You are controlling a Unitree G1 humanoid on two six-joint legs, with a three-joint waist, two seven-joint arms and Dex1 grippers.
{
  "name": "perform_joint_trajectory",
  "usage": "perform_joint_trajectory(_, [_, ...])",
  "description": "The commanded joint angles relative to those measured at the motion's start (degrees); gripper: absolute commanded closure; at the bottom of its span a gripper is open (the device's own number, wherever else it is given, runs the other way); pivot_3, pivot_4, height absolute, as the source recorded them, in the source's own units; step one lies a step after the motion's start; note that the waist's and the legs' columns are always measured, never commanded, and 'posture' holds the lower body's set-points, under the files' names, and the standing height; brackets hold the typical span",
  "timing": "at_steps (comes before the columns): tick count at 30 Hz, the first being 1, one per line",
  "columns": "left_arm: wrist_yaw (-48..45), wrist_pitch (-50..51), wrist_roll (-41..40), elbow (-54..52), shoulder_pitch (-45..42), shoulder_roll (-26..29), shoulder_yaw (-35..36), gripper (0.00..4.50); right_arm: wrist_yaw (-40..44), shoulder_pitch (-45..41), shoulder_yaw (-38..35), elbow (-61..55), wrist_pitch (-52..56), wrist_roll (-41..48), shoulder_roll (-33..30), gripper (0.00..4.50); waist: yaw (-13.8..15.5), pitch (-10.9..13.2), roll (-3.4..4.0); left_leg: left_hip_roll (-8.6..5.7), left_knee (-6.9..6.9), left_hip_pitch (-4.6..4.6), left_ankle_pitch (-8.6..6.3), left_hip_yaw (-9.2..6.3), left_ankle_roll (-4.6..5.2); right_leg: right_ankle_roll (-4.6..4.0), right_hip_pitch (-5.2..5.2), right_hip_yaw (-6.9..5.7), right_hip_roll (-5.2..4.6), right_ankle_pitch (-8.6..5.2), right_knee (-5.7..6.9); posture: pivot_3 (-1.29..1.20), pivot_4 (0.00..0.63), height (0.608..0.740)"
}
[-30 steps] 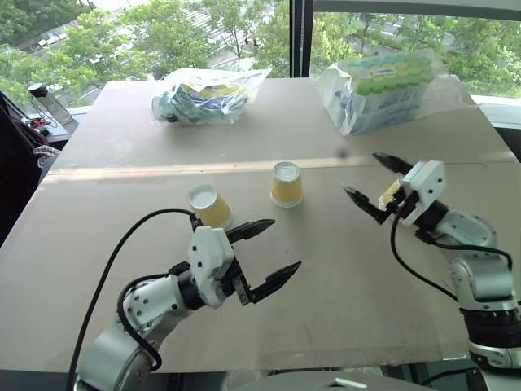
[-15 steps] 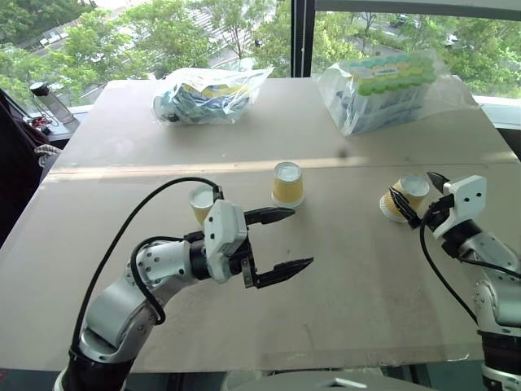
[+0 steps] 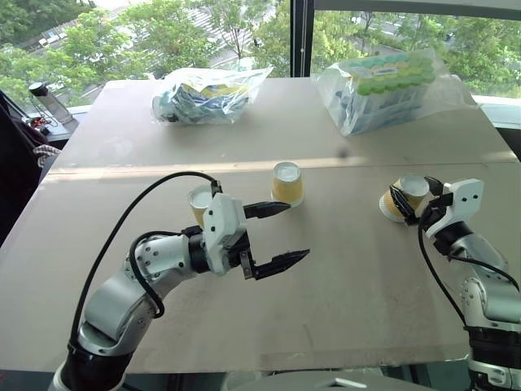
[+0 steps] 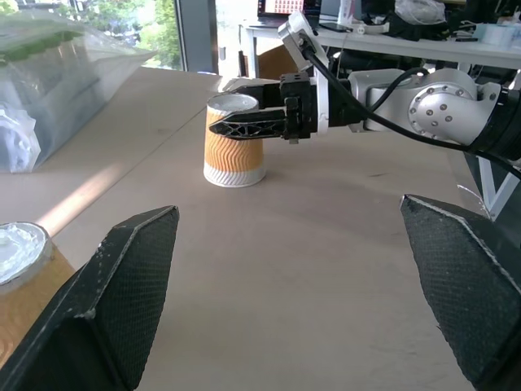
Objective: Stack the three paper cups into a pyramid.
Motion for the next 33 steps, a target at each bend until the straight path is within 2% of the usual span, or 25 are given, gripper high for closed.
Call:
perform_joint_trajectory(1, [1.06,-0.78,1.03,-1.40,0.98,-0.07,0.91,0.00,0.92,-0.76,-0.31,-0.99,-0.64,1.11,-0.44,2.19,-0.01,0.00,0.00,0.00,0.00,0.00,0.00,0.00,0.00,0.00,0.00,0.00,0.00,0.00,0.00,0.00,0.150,0.740])
perform_joint_trajectory(5, [2.59,-2.54,3.97,-0.23,3.16,-0.15,2.29,0.00,2.05,-1.17,1.32,-1.33,0.30,0.94,-0.52,2.30,-0.04,0.00,0.00,0.00,0.00,0.00,0.00,0.00,0.00,0.00,0.00,0.00,0.00,0.00,0.02,0.00,0.150,0.740])
perform_joint_trajectory(11, [14.24,-2.45,5.94,-2.28,11.23,-7.56,6.97,0.00,2.20,-8.39,9.76,0.32,0.46,-2.15,2.70,2.30,-0.75,0.00,0.00,0.02,-0.02,0.07,0.00,0.09,0.00,0.00,-0.04,0.12,0.04,0.00,0.06,0.00,0.150,0.740])
perform_joint_trajectory(14, [17.66,-4.03,9.58,-5.32,18.36,-10.06,5.80,0.00,2.12,-12.63,13.81,3.64,0.63,-3.72,5.39,2.30,-0.48,-0.01,-0.02,0.03,-0.01,0.04,0.00,0.09,0.00,0.00,-0.11,0.10,0.04,0.00,0.04,0.00,0.150,0.740])
perform_joint_trajectory(18, [19.98,-6.35,13.10,-5.99,22.44,-11.98,4.99,0.00,2.66,-16.23,16.97,7.69,0.24,-5.27,7.44,2.30,0.54,-0.01,-0.04,0.01,0.00,-0.05,0.00,0.06,0.00,0.00,-0.12,0.03,-0.01,0.00,-0.01,0.00,0.150,0.740])
perform_joint_trajectory(22, [21.41,-8.46,15.14,-6.20,22.71,-13.71,4.79,0.00,3.11,-19.46,19.84,11.17,1.11,-6.93,9.02,2.30,0.36,-0.01,-0.04,0.01,0.02,-0.01,0.00,0.08,0.00,0.00,-0.11,0.03,0.00,0.00,0.04,0.00,0.150,0.740])
perform_joint_trajectory(32, [21.93,-9.17,16.49,-5.74,21.15,-14.00,4.79,0.00,4.29,-21.13,21.40,12.58,4.31,-7.83,9.59,2.30,-0.29,-0.05,-0.08,0.01,0.01,0.01,0.00,0.09,0.00,0.00,-0.12,0.04,0.02,0.00,0.06,0.00,0.150,0.740])
perform_joint_trajectory(33, [21.90,-9.20,16.55,-5.69,21.07,-13.99,4.74,0.00,4.60,-21.20,21.37,12.40,4.95,-7.45,9.72,1.80,-0.30,-0.05,-0.09,0.01,0.01,0.02,0.00,0.09,0.00,0.00,-0.12,0.04,0.02,0.00,0.07,0.00,0.150,0.740])
